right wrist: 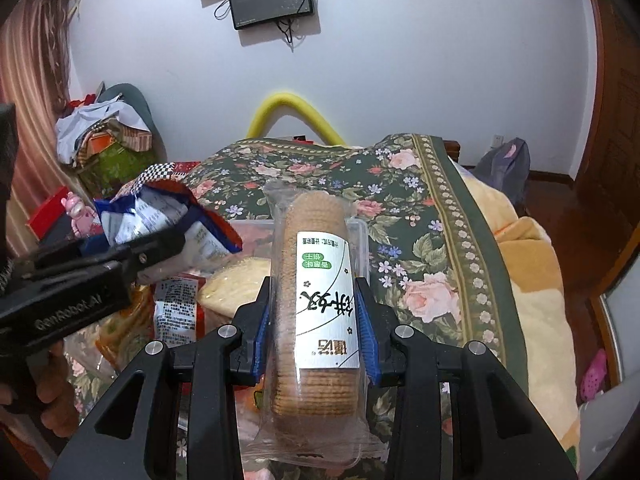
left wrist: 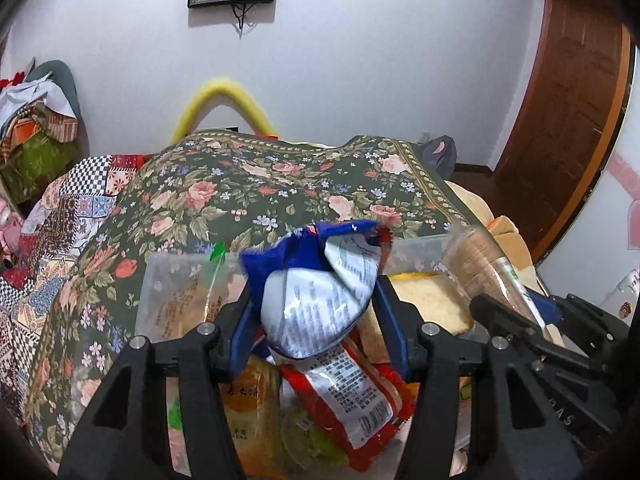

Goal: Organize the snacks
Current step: 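Lower the blue chip bag and cracker roll into the clear box and open both tools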

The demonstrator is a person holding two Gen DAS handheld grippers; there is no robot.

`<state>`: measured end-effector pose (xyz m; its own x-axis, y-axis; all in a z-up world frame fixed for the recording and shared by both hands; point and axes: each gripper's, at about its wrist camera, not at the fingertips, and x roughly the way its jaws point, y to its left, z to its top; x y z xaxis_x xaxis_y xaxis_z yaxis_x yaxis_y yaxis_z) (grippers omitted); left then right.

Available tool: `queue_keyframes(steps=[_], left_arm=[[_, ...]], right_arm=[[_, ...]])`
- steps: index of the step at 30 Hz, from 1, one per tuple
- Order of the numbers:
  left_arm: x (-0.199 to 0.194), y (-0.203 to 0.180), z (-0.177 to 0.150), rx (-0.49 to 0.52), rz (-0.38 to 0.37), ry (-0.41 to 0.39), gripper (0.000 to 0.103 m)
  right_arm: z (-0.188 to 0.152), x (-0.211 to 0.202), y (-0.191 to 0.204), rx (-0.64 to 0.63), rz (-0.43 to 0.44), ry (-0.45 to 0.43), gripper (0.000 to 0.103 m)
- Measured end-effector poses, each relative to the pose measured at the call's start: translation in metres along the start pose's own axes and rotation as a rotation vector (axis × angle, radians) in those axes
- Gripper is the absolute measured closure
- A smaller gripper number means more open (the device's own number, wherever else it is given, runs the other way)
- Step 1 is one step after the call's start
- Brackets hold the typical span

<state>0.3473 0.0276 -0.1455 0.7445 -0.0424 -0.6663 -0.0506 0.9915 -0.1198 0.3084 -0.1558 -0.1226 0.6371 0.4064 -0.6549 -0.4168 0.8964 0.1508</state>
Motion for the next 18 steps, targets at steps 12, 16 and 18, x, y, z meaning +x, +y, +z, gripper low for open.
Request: queue_keyframes(steps=[12,16,18], left_arm=[[-0.051,-0.012,-0.005,0.057,-0.067,-0.049,0.045],[-0.086,-0.011,-0.011,0.079,-0.085,-0.080,0.045],[-0.100,-0.010,-0.014,0.088,-0.086,-0.091,0.045]], right_arm=[[0.003,-0.027,0.005,-0.045,0.012,-0.034,0.068],[0.001,-0.047,0.010,-0.057,0.039,-0.044,0.063],[-0.001,-0.056,0.012,-0.062,0.056,-0.051,0.060]])
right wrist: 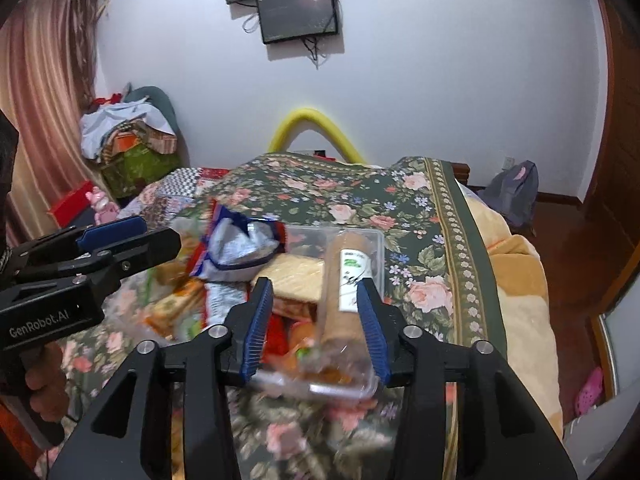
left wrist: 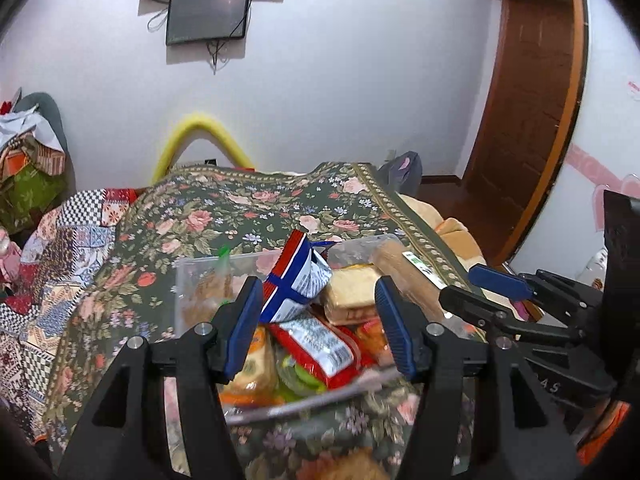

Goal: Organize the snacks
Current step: 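Lower the blue chip bag and cracker roll into the clear box and open both tools, then grasp the green pea bag with the left tool while the right grasps the bread-bun pack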

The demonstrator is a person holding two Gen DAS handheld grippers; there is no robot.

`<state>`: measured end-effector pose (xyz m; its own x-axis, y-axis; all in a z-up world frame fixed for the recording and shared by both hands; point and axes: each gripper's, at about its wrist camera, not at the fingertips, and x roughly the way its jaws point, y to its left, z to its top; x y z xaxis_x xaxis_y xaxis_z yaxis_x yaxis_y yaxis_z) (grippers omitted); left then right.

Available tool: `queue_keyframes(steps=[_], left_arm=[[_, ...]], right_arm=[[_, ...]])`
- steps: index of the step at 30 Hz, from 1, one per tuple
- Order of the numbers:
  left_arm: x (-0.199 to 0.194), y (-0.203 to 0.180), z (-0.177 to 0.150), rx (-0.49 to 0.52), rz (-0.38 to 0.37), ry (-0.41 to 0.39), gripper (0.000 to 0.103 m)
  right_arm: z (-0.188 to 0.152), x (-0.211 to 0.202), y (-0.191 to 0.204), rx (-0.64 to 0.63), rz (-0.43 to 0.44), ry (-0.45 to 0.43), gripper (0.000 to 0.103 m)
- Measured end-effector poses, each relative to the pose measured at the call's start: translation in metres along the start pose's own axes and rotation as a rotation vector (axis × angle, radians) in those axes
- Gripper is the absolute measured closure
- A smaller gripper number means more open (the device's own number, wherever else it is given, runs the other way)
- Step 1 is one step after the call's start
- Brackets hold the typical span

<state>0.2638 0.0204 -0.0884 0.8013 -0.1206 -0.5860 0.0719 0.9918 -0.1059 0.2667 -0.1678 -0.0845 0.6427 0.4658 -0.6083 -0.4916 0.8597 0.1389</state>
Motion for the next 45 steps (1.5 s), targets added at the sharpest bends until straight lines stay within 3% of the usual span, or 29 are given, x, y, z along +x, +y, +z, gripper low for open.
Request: queue_keyframes(steps=[5,11,21,29,34,45], left_arm=[[-0.032,0.007,-0.018,0.009,-0.002,0.000,0.044],[-0.045,0.022,-0.055,-0.011,0.004,0.070,0.044],[-0.041,0.049,-0.125,-0.036,0.027,0.215,0.044],[-0.041,0.054,-0.153,-0.047,0.032,0.269,0.044],[-0.045,0.045,-0.159,-0.052,0.005,0.281,0.044],[-0.058,-0.018,-0.160,0.013,-0.114,0.283,0.044]], right_arm=[[-0.015,-0.020,0.018,-0.043,0.039,0.006,0.057],[-0.040,-0.026,0.041,-0.072,0.092,0.057,0.052],[-0.088,0.014,0.079,-0.084,0.183,0.238,0.052],[-0.107,0.042,0.100,-0.146,0.171,0.346,0.052],[-0.107,0.039,0.097,-0.146,0.153,0.334,0.061],[-0.101,-0.015,0.052,-0.027,0.072,0.222,0.061]])
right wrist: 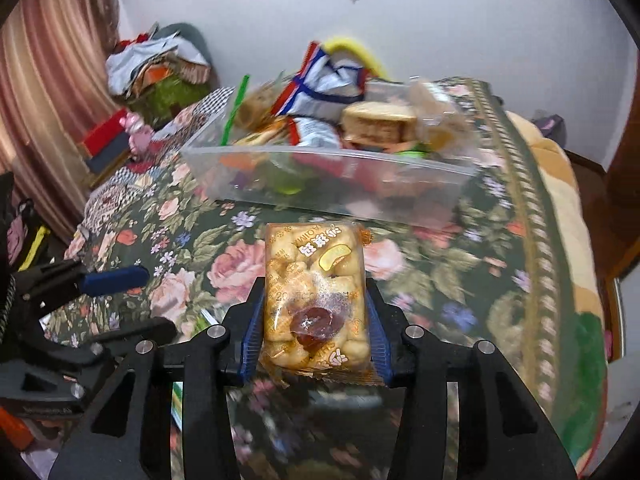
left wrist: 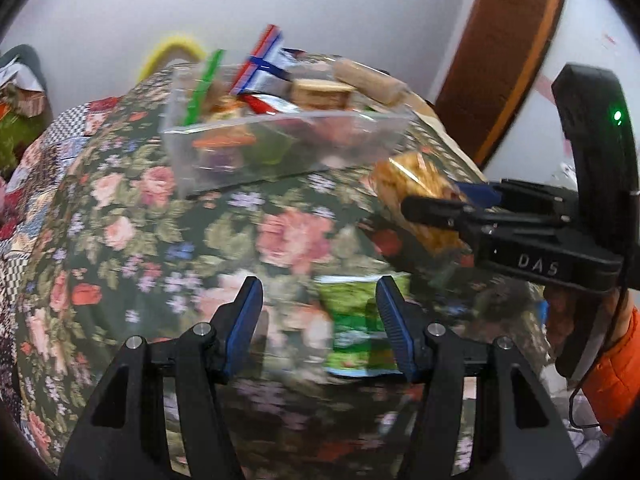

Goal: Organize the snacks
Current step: 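Grasp the green pea bag with the left tool while the right grasps the bread-bun pack, then drop the green pea bag and bun pack into the clear box, opening both tools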

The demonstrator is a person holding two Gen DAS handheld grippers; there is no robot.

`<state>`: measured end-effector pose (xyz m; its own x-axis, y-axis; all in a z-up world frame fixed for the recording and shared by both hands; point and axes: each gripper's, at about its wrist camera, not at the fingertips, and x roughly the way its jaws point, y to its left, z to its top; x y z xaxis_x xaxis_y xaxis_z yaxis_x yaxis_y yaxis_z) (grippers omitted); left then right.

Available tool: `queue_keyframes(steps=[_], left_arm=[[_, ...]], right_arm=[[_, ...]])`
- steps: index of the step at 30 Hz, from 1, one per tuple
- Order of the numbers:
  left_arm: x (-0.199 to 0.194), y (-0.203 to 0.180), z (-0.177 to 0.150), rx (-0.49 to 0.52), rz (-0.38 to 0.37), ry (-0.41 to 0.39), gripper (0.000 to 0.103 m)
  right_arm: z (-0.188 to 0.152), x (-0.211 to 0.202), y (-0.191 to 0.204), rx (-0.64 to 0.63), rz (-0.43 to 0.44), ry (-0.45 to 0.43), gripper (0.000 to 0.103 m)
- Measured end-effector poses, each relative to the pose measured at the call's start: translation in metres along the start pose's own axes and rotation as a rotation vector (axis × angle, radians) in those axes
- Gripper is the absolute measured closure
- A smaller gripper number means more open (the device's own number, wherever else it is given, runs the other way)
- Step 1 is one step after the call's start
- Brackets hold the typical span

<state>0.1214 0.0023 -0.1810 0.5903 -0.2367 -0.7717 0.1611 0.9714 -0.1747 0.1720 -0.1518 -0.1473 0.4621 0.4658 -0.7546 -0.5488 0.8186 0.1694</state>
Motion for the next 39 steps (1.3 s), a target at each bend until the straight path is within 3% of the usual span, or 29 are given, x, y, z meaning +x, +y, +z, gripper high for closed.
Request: queue_keyframes(steps=[8,9,11,18,30,39], left_arm=[[0.026,-0.024,-0.014,0.021,-0.005,0.074,0.045],[0.029,-0.025,-0.016,0.020,0.002,0.077,0.049],[0.033,-0.023,-0.017,0.017,0.018,0.069,0.060],[0.023,-0.007,-0.006,-0.020,0.019,0.027,0.063],[0.001,0.018,0.064,-0.066,0.036,-0.136,0.063],[0.009,0.041,0.118,-0.098,0.057,-0.219,0.063]], right_arm=[[-0.018,-0.028,-0.015,0.025,-0.027,-0.023,0.061],[-0.019,-0.029,-0.016,0.029,-0.026,-0.024,0.061],[-0.021,-0.030,-0.017,0.038,-0.024,-0.024,0.061],[-0.020,-0.026,-0.014,0.044,-0.004,-0.028,0.061],[0.021,-0.015,-0.008,0.025,0.017,-0.095,0.061],[0.067,0.004,-0.008,-0.001,0.011,-0.158,0.061]])
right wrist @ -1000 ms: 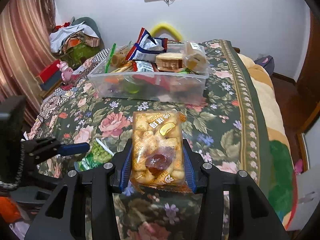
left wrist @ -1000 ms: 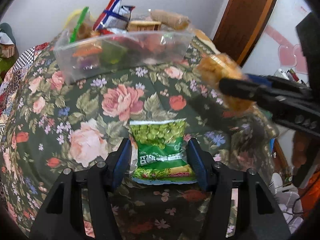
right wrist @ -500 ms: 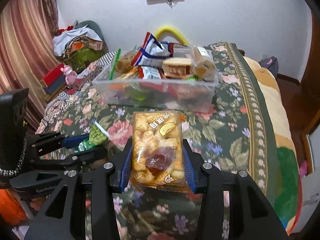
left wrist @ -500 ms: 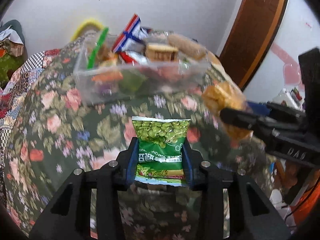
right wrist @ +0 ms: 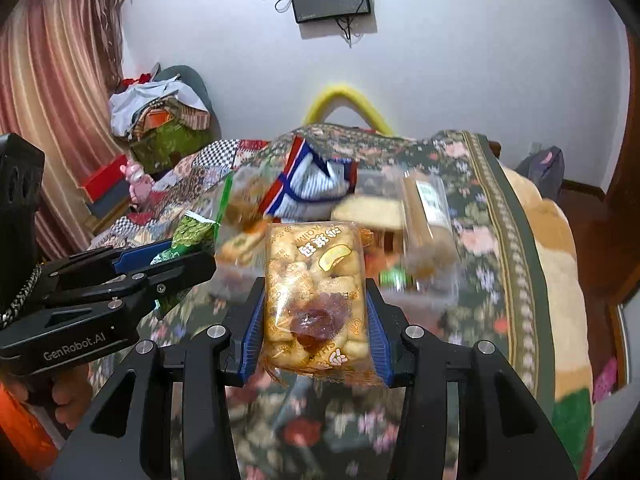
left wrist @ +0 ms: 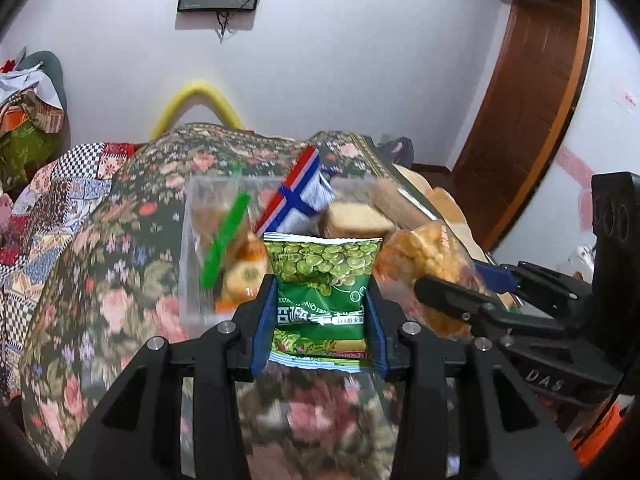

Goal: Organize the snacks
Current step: 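Drop the green pea bag and bun pack into the clear box, opening both tools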

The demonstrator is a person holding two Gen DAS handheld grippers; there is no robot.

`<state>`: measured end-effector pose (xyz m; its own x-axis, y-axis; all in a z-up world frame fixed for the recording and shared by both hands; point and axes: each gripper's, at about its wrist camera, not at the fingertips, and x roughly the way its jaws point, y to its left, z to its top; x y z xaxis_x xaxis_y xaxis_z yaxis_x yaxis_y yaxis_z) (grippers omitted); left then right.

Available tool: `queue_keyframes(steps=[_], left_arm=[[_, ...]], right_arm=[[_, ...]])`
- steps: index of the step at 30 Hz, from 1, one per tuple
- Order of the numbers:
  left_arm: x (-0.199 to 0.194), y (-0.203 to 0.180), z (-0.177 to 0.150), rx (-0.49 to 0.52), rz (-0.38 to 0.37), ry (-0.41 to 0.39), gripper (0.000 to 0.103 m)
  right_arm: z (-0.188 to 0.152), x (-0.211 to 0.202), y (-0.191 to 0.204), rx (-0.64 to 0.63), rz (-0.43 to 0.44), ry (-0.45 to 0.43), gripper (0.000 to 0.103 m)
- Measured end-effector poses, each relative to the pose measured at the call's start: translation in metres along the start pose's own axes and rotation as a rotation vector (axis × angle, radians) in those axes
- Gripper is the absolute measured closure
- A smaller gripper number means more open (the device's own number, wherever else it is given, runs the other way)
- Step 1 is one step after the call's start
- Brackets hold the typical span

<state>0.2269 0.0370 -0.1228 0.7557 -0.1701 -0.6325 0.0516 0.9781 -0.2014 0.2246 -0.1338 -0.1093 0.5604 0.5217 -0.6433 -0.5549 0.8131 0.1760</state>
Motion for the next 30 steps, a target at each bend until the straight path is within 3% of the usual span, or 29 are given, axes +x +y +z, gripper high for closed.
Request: queue_keyframes(steps=[11,18,24,30], left_arm=[[0.049,0.021,0.023,-0.050,0.003,0.023,0.063],[0.063,0.026,0.022,-0.071,0.008,0.061,0.060],[0.033,0.015,0.023,-0.046,0.007,0.014,0.060],[-0.035,-0.004,0.034,-0.019,0.015,-0.110,0.060]], right_arm=[[0.025,0.043,-0.001,-0.017,-0.019,0.004,0.061],[0.024,0.043,0.000,-0.026,-0.022,0.012,0.061],[0.029,0.018,0.004,-0.035,-0.021,-0.024,0.061],[0.035,-0.036,0.010,-0.037,-0.029,-0.109,0.061]])
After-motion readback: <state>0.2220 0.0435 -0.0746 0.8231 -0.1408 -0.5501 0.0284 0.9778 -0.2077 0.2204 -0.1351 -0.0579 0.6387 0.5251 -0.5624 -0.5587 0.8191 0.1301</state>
